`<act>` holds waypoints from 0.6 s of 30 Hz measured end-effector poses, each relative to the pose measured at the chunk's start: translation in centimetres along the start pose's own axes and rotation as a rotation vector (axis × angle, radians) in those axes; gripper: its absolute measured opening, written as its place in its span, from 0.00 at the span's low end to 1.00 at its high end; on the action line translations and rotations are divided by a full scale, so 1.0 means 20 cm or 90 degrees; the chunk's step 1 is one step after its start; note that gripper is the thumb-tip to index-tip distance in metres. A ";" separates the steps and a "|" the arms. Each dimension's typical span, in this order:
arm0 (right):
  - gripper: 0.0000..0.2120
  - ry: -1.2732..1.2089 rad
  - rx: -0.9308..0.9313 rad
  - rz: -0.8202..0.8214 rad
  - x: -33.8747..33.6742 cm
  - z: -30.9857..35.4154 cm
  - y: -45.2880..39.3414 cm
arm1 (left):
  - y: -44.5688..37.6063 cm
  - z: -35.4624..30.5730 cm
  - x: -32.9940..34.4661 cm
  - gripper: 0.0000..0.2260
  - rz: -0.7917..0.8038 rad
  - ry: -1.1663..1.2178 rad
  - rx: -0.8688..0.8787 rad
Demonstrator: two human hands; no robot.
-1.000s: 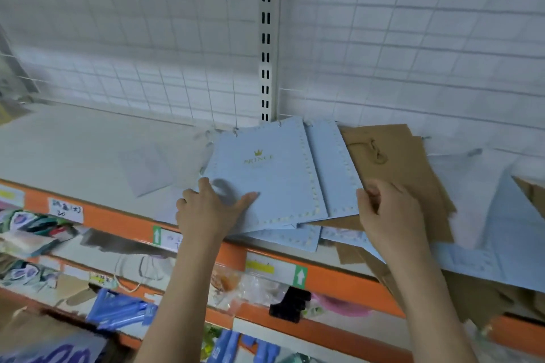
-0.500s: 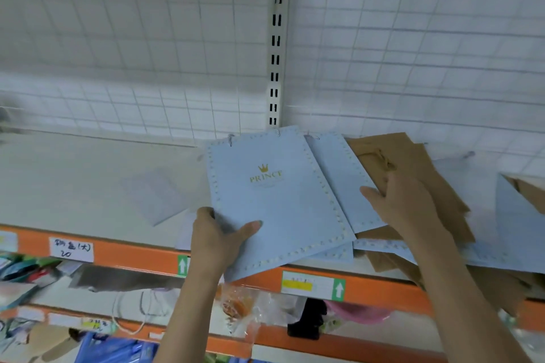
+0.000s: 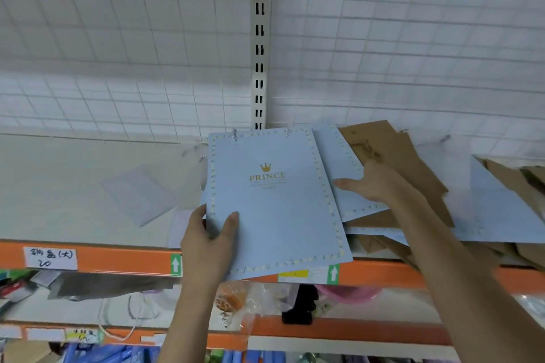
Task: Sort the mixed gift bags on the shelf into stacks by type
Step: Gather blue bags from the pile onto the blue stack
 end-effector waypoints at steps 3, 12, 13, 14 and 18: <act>0.34 -0.091 0.018 -0.055 -0.10 -0.04 0.03 | 0.03 -0.02 0.02 0.16 -0.007 0.021 0.006; 0.20 -0.266 -0.009 -0.249 -0.43 -0.34 0.12 | 0.17 -0.15 0.19 0.14 -0.026 0.061 0.008; 0.20 -0.288 0.000 -0.263 -0.45 -0.41 0.10 | 0.19 -0.16 0.22 0.15 -0.028 0.058 0.008; 0.20 -0.314 0.008 -0.275 -0.46 -0.47 0.10 | 0.21 -0.17 0.25 0.15 -0.029 0.052 0.008; 0.21 -0.403 0.043 -0.268 -0.47 -0.70 0.02 | 0.33 -0.18 0.39 0.16 -0.053 0.022 0.001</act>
Point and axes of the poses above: each hand's wrist, its own y-axis away from the middle knuckle, its own x-axis out of the palm, z = x × y, the point moved 9 cm from there along -y, towards the middle knuckle, and after that the axes turned 13 degrees about -z, right-handed, at the moved point
